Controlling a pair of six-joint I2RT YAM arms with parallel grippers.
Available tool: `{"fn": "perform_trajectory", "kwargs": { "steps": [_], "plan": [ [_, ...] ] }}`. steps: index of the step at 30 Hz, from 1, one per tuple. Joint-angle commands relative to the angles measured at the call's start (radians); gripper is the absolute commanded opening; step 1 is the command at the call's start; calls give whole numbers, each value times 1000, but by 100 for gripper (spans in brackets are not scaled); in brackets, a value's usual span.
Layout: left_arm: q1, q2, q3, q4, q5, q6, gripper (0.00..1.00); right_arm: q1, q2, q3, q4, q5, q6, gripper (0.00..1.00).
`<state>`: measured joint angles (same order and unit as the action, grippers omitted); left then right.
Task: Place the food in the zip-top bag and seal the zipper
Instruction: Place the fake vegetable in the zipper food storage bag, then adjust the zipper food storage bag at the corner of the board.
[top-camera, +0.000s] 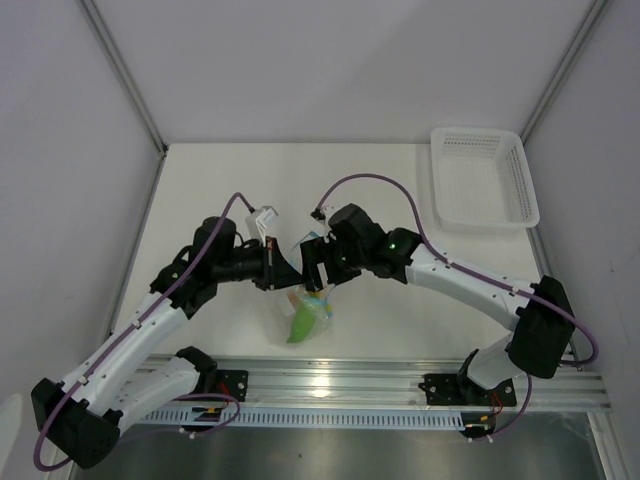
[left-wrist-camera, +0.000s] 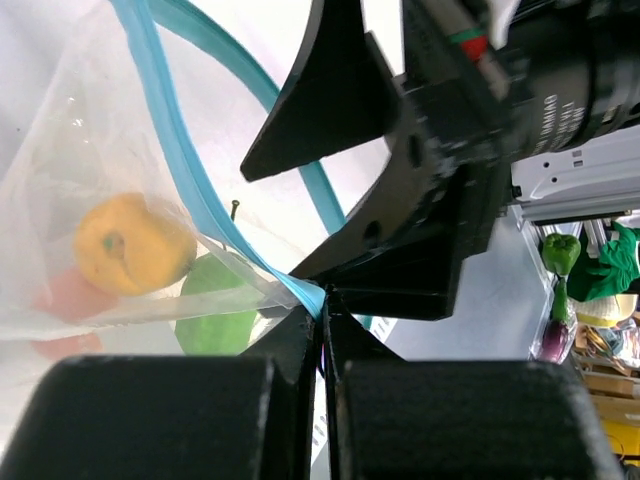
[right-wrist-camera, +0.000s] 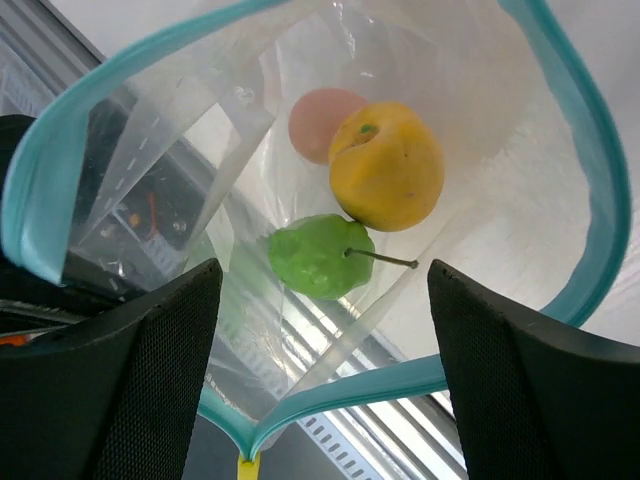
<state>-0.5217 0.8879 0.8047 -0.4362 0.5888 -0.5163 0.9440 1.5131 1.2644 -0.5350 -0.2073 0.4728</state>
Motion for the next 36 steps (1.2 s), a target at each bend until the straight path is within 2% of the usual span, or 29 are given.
{"fn": "perform_trajectory", "kwargs": {
  "steps": [1,3,4,8,16,18,21,26,27,30,36],
  "plan": [
    [-6,-12,42,36,-3,-2,1,15,-89,53,7,-1,-43,85],
    [-6,-12,39,37,-3,-2,0,15,-123,70,-9,38,-49,87],
    [-6,-12,37,39,-4,-5,0,15,-134,75,-17,58,-51,99],
    [-6,-17,24,50,-7,-21,1,15,-195,93,-74,118,-66,99],
    [-6,-6,24,111,11,-109,1,16,-335,64,-134,120,-48,99],
    [-6,-6,24,117,-12,-131,1,16,-408,8,-102,105,-33,97],
    [-4,-6,34,120,-70,-175,1,18,-494,-94,-56,74,-11,85],
    [-4,9,30,206,-58,-272,0,19,-524,-174,-39,37,-6,74],
    [-4,14,22,215,-55,-281,1,21,-522,-190,-27,25,-7,69],
    [-4,13,10,240,-60,-310,1,35,-513,-217,23,-3,-11,68],
    [-6,5,2,274,-58,-344,1,58,-456,-226,76,42,-31,67]
  ]
}}
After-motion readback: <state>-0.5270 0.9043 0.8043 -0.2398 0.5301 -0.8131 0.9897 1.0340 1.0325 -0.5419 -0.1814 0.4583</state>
